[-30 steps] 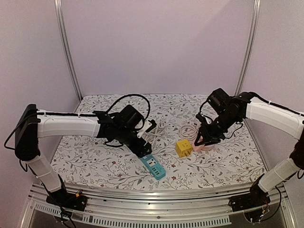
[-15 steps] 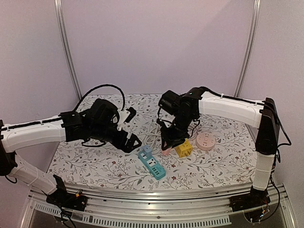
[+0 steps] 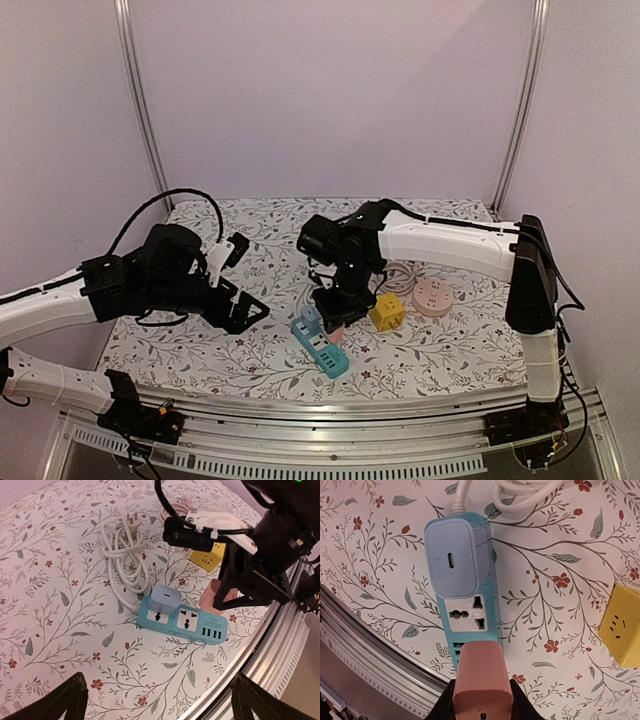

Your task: Insert the plug

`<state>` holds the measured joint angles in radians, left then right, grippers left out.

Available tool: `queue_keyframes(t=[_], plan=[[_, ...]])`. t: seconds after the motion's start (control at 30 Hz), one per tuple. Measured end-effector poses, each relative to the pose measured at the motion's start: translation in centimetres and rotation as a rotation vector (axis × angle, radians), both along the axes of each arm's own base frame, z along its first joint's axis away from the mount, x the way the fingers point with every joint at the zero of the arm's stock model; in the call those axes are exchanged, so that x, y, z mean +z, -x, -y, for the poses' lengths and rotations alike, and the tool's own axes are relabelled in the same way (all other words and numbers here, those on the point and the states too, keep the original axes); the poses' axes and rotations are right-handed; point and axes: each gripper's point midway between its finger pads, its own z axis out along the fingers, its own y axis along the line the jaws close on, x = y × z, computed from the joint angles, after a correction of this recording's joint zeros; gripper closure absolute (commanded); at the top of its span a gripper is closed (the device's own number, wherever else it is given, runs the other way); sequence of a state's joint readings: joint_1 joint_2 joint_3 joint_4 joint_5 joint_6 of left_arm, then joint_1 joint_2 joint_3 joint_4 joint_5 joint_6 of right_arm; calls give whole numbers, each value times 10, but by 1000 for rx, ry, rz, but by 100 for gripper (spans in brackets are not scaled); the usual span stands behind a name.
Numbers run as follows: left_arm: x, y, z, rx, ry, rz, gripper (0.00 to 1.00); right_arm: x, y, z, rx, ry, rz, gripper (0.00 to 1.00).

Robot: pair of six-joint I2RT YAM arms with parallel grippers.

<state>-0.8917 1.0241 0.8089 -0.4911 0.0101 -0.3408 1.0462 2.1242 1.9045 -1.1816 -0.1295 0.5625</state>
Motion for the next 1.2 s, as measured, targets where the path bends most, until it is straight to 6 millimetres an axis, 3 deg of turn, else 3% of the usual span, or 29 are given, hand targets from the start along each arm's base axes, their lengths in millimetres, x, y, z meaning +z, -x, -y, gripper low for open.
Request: queue_keyframes(t=[0.33, 0.63, 0.9, 1.2], plan=[[25, -7, -34, 42, -63, 192, 1, -23, -6, -2, -2, 38, 8, 100], [13, -1, -66, 89, -104, 281, 1, -24, -19, -13, -7, 19, 52, 100], [35, -4, -75, 129, -62, 367, 0, -25, -21, -19, -1, 3, 60, 100], [32, -8, -76, 138, -87, 374, 1, -25, -21, -19, 15, 5, 62, 100]])
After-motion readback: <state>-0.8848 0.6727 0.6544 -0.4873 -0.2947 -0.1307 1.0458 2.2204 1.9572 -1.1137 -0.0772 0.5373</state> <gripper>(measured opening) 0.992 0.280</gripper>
